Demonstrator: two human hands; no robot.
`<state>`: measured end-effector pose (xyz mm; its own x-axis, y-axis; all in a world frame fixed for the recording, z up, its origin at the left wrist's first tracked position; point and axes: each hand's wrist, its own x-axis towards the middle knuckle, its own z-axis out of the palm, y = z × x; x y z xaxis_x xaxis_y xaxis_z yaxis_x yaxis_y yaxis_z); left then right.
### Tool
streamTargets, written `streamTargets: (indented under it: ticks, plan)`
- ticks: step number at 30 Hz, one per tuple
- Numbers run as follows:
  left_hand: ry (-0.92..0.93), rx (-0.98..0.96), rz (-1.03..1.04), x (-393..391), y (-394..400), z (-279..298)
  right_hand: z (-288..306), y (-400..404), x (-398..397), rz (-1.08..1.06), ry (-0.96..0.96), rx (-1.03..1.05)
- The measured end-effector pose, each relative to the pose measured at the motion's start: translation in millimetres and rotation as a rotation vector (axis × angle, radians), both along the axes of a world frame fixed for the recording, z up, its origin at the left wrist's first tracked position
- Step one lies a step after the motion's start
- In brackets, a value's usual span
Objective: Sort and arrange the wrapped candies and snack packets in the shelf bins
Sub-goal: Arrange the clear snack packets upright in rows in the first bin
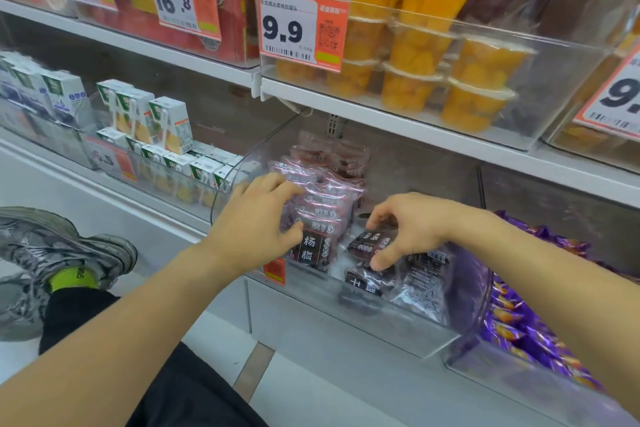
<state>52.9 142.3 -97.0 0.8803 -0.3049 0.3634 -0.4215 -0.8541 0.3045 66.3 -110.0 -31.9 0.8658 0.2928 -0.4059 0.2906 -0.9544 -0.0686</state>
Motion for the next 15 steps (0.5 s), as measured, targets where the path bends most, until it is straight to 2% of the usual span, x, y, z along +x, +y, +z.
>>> streamTargets:
  ticks: [9,15]
  plan:
    - [0.031,-0.113,-0.008,-1,6,-2,-9,-3,-19,0.136,-0.097,-0.073]
    - [0.034,-0.129,0.004,-2,4,-2,0,-15,-32,0.183,-0.457,0.049]
